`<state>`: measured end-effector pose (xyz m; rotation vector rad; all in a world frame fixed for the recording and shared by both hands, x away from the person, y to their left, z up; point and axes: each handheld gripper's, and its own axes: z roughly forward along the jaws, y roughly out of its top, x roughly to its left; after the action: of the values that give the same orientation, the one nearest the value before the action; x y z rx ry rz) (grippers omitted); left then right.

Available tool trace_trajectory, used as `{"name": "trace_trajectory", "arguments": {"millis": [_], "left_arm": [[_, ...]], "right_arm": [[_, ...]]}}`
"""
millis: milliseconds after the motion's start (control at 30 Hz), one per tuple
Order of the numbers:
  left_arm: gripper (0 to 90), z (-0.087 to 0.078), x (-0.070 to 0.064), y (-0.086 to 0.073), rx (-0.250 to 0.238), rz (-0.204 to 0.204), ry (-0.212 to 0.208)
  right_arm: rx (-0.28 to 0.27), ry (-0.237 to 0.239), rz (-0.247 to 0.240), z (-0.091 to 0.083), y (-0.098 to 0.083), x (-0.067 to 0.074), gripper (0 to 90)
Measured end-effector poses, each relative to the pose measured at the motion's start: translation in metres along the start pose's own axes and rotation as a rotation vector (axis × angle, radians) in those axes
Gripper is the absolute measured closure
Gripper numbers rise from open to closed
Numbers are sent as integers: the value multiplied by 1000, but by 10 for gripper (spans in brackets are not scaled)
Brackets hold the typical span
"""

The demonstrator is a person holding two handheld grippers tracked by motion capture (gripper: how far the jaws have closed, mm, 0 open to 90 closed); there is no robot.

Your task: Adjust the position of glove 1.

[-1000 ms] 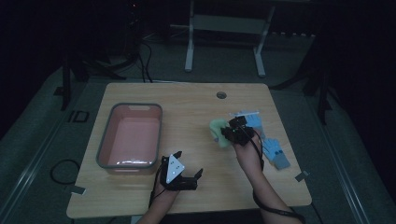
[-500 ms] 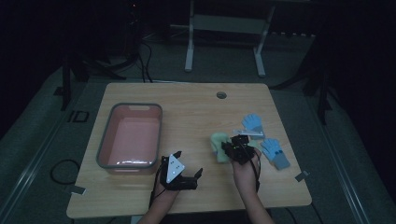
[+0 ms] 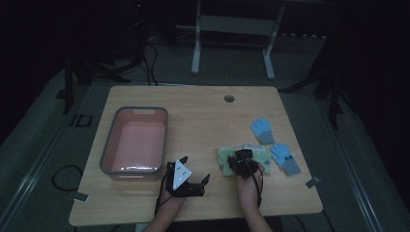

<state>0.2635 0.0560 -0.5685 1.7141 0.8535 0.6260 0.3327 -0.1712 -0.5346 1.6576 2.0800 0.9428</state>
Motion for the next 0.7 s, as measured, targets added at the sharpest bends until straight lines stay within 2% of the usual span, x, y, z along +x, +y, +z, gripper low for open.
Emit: {"name": "trace_trajectory", "arguments": {"millis": [133,233,267,333,400,500,600,700], "left_arm": [[16,0,-1,0,0,4,-1],[15,0,0,0,0,-1,-1],[15,0,0,0,0,-4,-2],[15,0,1,0,0,-7,-4],[15,0,1,0,1,-5,-7],[16,0,1,0,-1,-7,-16],[15,1,1,0,-2,-5,-17],[15,1,0,0,3,0,-18]], "right_arm": [[8,-16,2,9,-4,-3,730],[4,-3,5,9,-3,-3,636],[0,-4,-7,8,-2,-4,611],[-17,4,-15,4,1,-6,585],[-33,4,-24,-1,6,-7,584],[-50,9,-63,-8,14,-6,560],[-35,38,-94,-13,21,-5,556],[-20,35,-141,-16,28,-7,556]]}}
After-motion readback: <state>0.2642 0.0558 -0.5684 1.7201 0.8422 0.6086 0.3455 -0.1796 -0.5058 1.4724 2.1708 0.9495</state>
